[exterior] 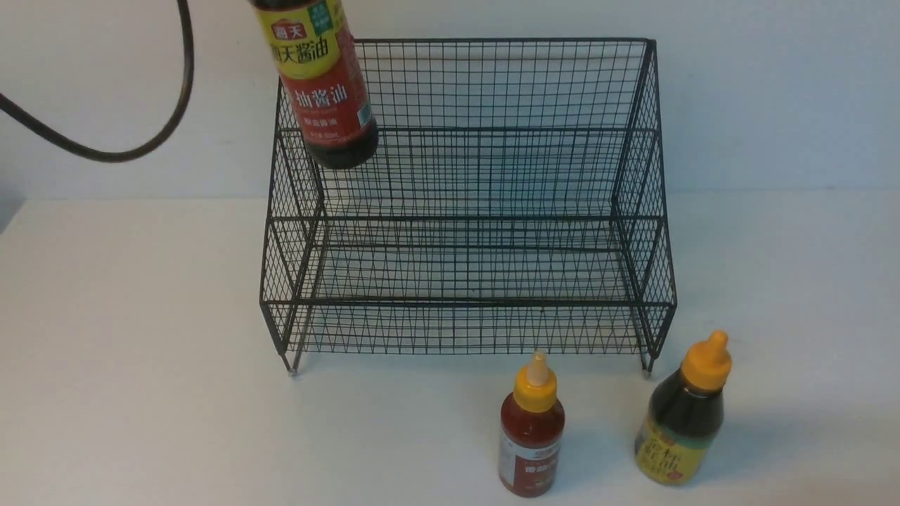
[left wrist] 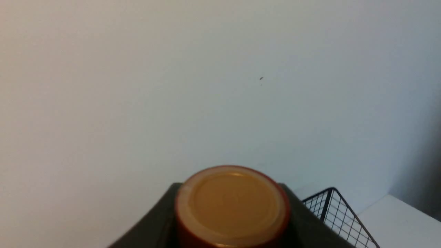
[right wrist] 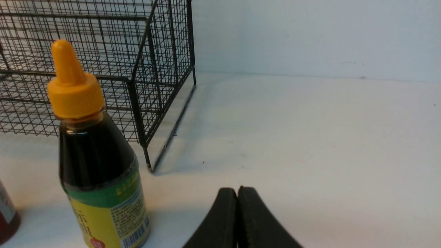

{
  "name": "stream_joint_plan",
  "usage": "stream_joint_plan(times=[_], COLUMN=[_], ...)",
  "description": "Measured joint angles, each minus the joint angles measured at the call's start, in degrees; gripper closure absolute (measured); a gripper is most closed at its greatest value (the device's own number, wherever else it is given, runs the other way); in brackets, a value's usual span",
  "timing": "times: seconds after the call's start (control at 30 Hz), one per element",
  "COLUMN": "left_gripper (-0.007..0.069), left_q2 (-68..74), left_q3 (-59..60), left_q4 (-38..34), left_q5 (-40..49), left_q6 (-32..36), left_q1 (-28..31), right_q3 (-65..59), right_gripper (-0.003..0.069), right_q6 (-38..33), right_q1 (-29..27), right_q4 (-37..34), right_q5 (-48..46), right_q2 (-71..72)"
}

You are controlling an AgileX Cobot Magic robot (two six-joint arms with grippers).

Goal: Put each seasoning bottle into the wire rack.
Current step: Use the left arm to put the condiment bottle back on the shelf

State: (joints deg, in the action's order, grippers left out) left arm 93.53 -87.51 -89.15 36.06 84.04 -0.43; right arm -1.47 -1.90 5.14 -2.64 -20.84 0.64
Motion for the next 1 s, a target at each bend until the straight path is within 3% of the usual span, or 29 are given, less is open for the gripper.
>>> stream_joint_plan(times=[0.47,0.73,1.0], left_gripper=[0.0355,0.0355,0.0355], left_q2=[6.8,7.2,9.4], left_q3=[0.6,0.6,0.5], left_q4=[8.0,19.6,21.8], left_q5=[9.2,13.3,13.7], left_q6=[1.1,-5.5,-9.1], left_q1=[0.0,0.0,0.0], right_q3=[0.0,0.0,0.0], right_gripper=[0.0673,0.0673,0.0673], right_q6=[0.0,0.0,0.0], right_q1=[0.0,0.0,0.0], right_q4=[0.0,0.0,0.0], right_q5=[0.0,0.0,0.0], right_q2=[0.0,0.0,0.0])
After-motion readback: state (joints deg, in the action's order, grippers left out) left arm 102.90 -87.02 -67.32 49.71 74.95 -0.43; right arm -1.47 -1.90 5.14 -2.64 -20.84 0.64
